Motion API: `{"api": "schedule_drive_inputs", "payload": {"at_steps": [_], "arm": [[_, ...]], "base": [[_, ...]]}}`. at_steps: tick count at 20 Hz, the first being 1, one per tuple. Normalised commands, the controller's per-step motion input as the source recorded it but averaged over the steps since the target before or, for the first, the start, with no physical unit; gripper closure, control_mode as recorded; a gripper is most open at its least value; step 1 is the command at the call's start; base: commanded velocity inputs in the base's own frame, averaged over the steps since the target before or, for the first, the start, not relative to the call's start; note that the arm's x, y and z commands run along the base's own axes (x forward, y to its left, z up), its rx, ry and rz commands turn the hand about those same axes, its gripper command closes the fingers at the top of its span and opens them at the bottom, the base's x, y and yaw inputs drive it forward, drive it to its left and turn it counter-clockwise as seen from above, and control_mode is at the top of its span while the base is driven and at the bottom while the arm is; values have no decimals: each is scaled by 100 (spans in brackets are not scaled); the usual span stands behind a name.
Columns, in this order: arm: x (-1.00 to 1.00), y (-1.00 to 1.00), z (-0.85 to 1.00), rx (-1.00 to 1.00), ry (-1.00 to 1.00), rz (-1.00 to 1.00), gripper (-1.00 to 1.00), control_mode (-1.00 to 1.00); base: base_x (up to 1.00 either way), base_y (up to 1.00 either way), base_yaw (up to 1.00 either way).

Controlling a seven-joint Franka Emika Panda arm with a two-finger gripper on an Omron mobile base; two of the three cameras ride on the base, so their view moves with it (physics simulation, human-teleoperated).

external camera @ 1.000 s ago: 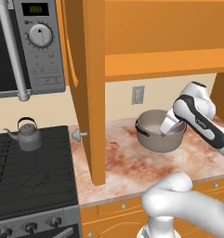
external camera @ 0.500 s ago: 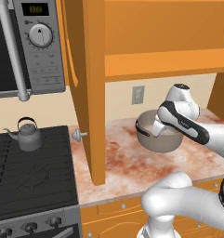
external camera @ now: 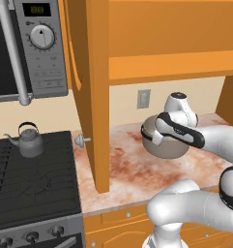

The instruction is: Pick the kettle from the cabinet and place it on a stove burner. Then pick the pot from the counter and place it on another stove burner. Finally, turn both burners on.

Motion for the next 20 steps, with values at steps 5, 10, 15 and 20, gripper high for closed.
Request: {"api": "schedule_drive_inputs", "payload": {"at_steps": [5,10,15,20], "arm": [[30,-31,-10,-6,0,16,-100,-100],[18,-24,-11,-4,0,14,-100,-100],[7,-1,-10,-1,0,7,-100,-100],[11,0,-7,0,0,5,100,-100]], "base": [[0,0,0],[0,0,0],[0,0,0],[0,0,0]]}}
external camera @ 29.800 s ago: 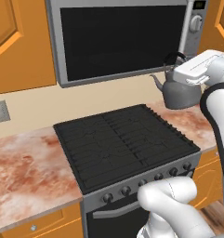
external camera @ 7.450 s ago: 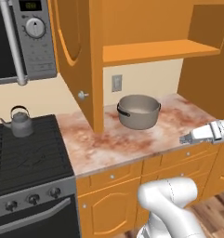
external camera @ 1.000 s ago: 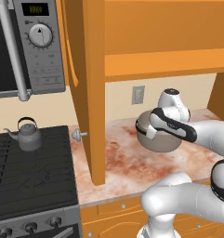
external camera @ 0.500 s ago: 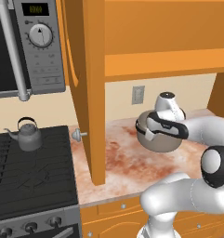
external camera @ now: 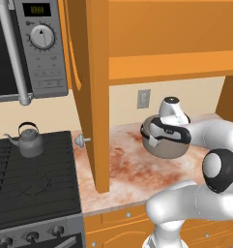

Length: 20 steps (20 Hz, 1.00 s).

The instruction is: Pick the kettle from the cabinet and place it on a stove burner. Then pick the pot from the counter and place it on another stove burner. Finally, turn both burners on.

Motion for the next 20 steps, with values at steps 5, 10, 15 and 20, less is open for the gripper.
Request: {"api": "schedule_drive_inputs", "payload": {"at_steps": [5,10,15,20], "arm": [[0,0,0,0,0,0,100,-100],[0,0,-2,0,0,0,100,-100],[-4,0,0,0,0,0,100,-100],[-14,0,12,-3,-3,0,100,-100]], "base": [[0,0,0],[0,0,0],[0,0,0],[0,0,0]]}}
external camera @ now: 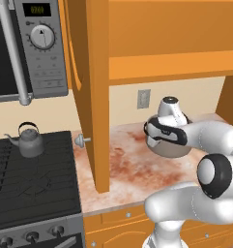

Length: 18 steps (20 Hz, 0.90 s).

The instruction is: Pick the kettle from the cabinet and place it on a stove burner. Then pick the pot from the counter and place it on another stove burner. Finally, turn both burners on.

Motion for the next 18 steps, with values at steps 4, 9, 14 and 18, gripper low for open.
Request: {"api": "schedule_drive_inputs", "payload": {"at_steps": [4,9,14,18], "arm": [[-18,0,27,-8,-4,0,100,-100],[-24,0,28,-6,-2,0,100,-100],[-26,-1,33,-3,0,0,100,-100],[-34,-6,32,0,0,0,100,-100]], "base": [[0,0,0],[0,0,0],[0,0,0],[0,0,0]]}}
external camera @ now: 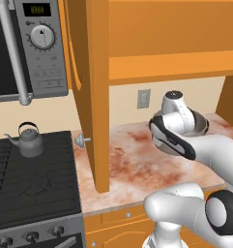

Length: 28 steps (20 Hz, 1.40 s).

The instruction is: Pick the kettle from the cabinet and place it on a stove burner. Then pick the pot from the counter and place it on another stove burner. Finally, turn both burners on.

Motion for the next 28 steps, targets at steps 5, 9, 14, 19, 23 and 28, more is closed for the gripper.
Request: {"api": "schedule_drive_inputs", "payload": {"at_steps": [5,9,14,19,23,28], "arm": [[-40,-5,30,0,0,0,100,-100],[-44,-3,30,0,0,0,100,-100],[-48,-2,27,0,0,0,100,-100],[-51,-1,26,0,0,0,100,-100],[-58,0,22,0,0,0,100,-100],[-57,0,16,0,0,0,100,-100]], "base": [[0,0,0],[0,0,0],[0,0,0],[0,0,0],[0,0,0],[0,0,0]]}}
